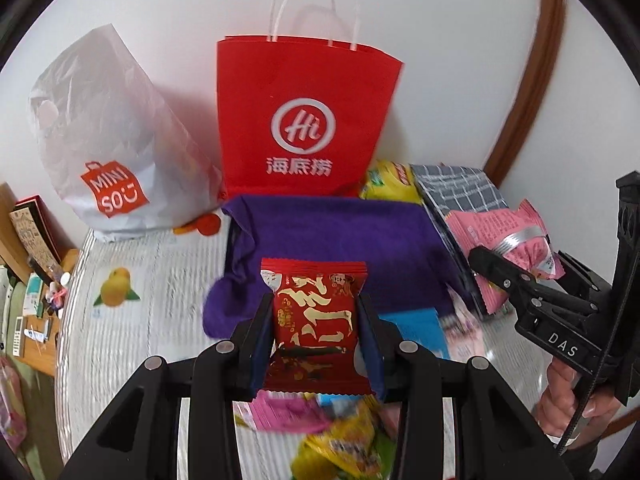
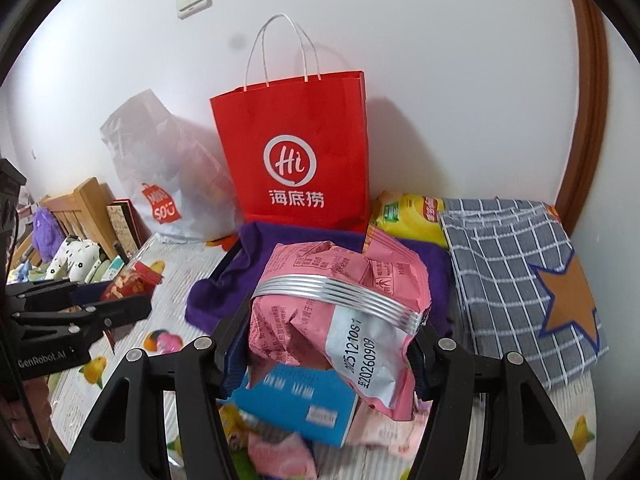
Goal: Organize snacks
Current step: 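Lift and carry both held packets over the purple towel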
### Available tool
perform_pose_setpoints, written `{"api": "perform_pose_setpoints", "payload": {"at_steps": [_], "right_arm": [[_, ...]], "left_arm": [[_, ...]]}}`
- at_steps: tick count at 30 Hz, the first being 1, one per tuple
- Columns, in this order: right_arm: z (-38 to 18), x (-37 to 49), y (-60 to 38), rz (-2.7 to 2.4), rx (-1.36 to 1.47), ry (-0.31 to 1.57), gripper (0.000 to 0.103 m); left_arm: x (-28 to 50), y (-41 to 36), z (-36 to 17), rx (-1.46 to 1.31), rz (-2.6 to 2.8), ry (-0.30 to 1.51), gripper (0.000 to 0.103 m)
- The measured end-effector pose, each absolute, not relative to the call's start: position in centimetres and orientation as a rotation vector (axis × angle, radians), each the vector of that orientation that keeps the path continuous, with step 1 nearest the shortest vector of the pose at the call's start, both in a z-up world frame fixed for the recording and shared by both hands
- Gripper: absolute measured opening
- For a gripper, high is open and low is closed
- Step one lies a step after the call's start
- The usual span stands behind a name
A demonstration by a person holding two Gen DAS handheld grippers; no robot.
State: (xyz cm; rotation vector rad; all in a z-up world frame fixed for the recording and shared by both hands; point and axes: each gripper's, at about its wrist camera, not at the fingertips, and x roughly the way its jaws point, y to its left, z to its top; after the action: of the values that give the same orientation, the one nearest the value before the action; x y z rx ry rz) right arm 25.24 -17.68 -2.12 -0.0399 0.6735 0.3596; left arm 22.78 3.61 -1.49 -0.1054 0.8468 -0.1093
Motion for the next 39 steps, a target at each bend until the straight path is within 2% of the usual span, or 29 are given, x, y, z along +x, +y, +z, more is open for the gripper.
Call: {"api": "perform_pose_setpoints", "payload": {"at_steps": [15, 22, 31, 39], "right_arm": [[-3.5, 35.7, -16.5, 0.323, -0.047, 0.69, 0.06], [-6.5, 38.9, -15.7, 0.352, -0.05, 0.732, 0.059], [-10.4, 41.2, -16.0, 0.342, -0.063, 0.841, 0.059], [-12.6, 41.9, -15.2, 0.348, -0.1, 0.908, 0.059]], "left_arm": [[33.2, 5.0, -4.8, -0.151, -0.102, 0.919, 0.037], [37.4, 5.0, -7.5, -0.163, -0.111, 0.962, 0.037], [40.1, 5.3, -12.0, -0.188, -0.134, 1.056, 0.037], [40.6, 5.4, -13.7, -0.2, -0.147, 1.103, 0.037]]}}
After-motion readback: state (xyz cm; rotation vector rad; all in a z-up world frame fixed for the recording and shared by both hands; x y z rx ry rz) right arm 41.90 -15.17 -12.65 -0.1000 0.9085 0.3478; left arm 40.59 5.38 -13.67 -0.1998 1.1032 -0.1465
